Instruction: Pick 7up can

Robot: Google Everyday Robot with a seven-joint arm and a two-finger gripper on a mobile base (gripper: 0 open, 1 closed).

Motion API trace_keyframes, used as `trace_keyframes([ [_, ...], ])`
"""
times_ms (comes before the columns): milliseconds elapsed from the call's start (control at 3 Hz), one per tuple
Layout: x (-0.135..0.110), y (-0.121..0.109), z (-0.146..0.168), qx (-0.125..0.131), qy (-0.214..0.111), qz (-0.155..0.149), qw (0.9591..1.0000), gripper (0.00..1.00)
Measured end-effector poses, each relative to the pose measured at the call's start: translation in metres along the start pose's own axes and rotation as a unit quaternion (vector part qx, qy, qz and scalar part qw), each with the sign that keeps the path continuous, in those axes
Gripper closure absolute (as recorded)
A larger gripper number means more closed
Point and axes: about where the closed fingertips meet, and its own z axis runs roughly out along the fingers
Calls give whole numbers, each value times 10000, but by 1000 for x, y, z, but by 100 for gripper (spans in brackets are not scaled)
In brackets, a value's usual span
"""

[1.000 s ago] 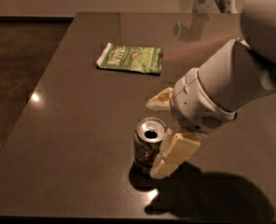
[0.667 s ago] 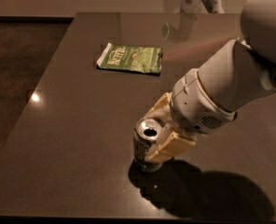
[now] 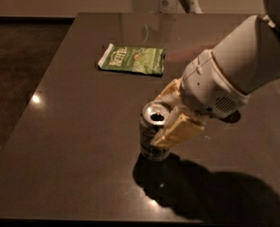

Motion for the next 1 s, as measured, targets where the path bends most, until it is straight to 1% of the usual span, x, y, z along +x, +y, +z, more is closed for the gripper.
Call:
trace_keyframes([
  [333,-12,-16,-32,157,-31,-19,9999,100],
  [667,-42,-29,-88,338,-27,-249,9991,100],
  [1000,-42,-29,-88,339,-27,-249,9991,100],
])
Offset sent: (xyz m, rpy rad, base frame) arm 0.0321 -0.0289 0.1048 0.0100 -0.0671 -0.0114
